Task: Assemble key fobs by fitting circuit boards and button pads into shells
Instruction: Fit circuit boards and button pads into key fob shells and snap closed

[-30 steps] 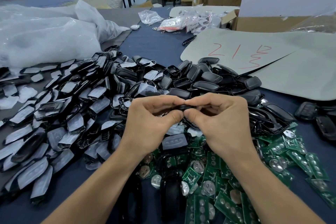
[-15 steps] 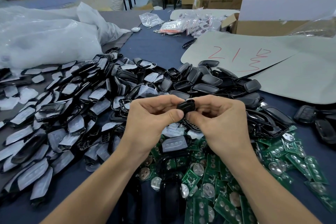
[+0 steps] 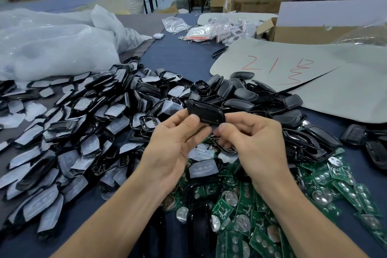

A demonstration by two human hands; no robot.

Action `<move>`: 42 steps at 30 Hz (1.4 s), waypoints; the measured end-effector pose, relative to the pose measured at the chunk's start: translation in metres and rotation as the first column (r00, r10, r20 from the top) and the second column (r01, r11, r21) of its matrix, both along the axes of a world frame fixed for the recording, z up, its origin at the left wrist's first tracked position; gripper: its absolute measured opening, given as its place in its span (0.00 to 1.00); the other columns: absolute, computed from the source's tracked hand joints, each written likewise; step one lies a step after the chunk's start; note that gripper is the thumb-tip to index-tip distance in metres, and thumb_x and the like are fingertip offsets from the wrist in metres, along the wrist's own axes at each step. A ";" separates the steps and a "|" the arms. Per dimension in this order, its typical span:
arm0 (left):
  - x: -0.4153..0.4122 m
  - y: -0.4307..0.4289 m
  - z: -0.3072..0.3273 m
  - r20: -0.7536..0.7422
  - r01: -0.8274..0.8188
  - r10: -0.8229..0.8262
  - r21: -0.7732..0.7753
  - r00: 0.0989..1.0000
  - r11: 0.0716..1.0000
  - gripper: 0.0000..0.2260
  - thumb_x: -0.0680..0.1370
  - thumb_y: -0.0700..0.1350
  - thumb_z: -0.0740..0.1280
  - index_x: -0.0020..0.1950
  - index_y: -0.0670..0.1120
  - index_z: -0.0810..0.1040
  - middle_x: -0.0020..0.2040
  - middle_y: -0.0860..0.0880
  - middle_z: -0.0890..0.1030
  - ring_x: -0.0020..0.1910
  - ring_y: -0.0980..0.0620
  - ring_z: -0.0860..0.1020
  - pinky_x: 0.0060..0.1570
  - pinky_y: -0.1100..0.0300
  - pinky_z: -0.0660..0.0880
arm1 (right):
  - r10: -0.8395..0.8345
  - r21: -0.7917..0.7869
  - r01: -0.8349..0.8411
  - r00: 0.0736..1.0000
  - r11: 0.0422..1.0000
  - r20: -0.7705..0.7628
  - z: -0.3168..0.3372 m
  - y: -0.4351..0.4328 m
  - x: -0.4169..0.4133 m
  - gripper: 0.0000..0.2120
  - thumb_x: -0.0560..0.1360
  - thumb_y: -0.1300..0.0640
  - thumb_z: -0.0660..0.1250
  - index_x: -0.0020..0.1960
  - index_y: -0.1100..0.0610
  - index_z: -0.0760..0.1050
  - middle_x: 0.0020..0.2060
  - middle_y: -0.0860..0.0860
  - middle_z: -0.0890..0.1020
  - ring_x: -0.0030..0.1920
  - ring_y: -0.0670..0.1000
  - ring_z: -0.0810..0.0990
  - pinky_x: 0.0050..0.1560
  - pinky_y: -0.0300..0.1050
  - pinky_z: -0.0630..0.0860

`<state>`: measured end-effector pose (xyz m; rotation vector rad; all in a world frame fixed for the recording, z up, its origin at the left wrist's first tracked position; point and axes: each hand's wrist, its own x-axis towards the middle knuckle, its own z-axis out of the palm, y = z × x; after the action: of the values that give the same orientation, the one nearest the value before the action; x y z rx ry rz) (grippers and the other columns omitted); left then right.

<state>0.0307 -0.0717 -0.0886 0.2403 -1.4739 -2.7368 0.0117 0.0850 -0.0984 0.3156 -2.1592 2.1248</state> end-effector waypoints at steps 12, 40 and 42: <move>0.003 0.002 -0.014 -0.189 -0.101 -0.095 -0.812 0.977 0.575 0.11 0.71 0.48 0.76 0.50 0.62 0.85 0.45 0.59 0.87 0.47 0.60 0.85 0.51 0.60 0.80 | -0.079 0.096 0.089 0.992 0.991 -0.100 0.007 0.002 0.002 0.11 0.75 0.63 0.74 0.47 0.46 0.86 0.40 0.43 0.88 0.44 0.46 0.86 0.48 0.46 0.84; 0.012 0.007 -0.008 -0.313 -0.223 -0.035 -0.747 0.949 0.626 0.04 0.78 0.49 0.69 0.43 0.54 0.77 0.41 0.51 0.81 0.41 0.52 0.78 0.42 0.57 0.76 | 0.220 -0.174 -0.201 0.970 0.964 0.102 0.002 0.003 -0.001 0.03 0.70 0.59 0.74 0.44 0.55 0.85 0.33 0.51 0.82 0.32 0.49 0.76 0.36 0.42 0.75; 0.009 0.006 -0.007 -0.317 -0.228 -0.010 -0.703 0.948 0.673 0.03 0.77 0.48 0.70 0.45 0.56 0.79 0.42 0.55 0.83 0.42 0.59 0.79 0.41 0.64 0.77 | 0.239 -0.180 -0.220 0.966 0.959 0.096 0.005 0.008 -0.003 0.09 0.68 0.63 0.75 0.47 0.55 0.85 0.35 0.52 0.85 0.34 0.50 0.80 0.39 0.42 0.79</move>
<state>0.0399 -0.0654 -0.0957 -0.1071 -2.1968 -1.7494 0.0089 0.0930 -0.0930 0.4588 -2.0724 2.4929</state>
